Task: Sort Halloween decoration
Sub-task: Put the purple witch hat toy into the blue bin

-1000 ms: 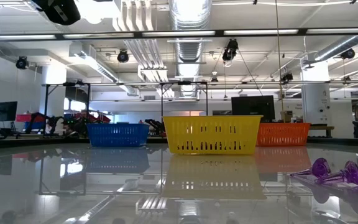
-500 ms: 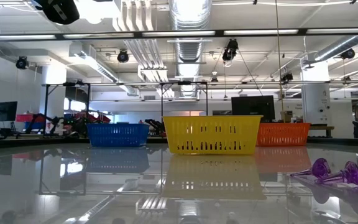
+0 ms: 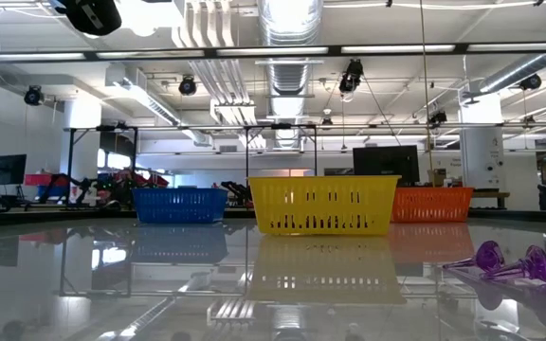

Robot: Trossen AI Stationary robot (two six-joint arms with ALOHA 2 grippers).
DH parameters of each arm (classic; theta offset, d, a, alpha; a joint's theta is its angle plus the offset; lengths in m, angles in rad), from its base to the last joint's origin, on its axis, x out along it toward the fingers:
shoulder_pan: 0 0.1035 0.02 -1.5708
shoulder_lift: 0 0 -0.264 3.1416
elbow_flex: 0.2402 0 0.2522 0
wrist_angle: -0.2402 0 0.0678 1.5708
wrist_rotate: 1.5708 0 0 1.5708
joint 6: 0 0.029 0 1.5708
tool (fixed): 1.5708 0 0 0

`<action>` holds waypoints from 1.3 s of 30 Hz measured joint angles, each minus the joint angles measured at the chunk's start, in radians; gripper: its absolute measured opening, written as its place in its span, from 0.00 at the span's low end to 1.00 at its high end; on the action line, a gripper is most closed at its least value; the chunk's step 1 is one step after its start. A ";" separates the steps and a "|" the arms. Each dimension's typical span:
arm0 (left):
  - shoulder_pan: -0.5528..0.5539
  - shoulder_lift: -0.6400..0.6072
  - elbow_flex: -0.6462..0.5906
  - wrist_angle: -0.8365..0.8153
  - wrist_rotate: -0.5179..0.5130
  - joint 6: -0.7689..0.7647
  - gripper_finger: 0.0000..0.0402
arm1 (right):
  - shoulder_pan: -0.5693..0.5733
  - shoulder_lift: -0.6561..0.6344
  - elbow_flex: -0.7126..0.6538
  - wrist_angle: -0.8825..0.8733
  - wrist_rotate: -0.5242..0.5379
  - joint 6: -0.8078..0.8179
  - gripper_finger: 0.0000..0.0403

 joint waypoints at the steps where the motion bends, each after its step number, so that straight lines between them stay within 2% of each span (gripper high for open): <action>1: 0.000 -0.001 0.000 0.000 0.000 0.000 0.26 | 0.000 -0.001 0.000 -0.001 0.001 0.000 0.02; 9: 0.000 -0.006 0.000 0.000 0.000 0.000 0.26 | 0.000 -0.010 0.007 -0.010 0.007 0.001 0.02; 15: 0.000 -0.006 0.000 0.000 0.000 0.003 0.26 | 0.000 -0.015 0.068 -0.046 0.020 -0.010 0.02; 24: -0.001 -0.017 0.000 0.018 -0.019 0.013 0.26 | -0.017 -0.020 0.201 -0.138 0.236 -0.066 0.02; 32: -0.001 -0.033 0.000 0.021 -0.163 0.095 0.26 | -0.125 -0.024 0.241 -0.141 0.332 -0.241 0.02; 39: -0.001 -0.033 0.000 -0.004 -0.224 0.080 0.26 | -0.274 -0.025 0.300 -0.137 0.348 -0.550 0.02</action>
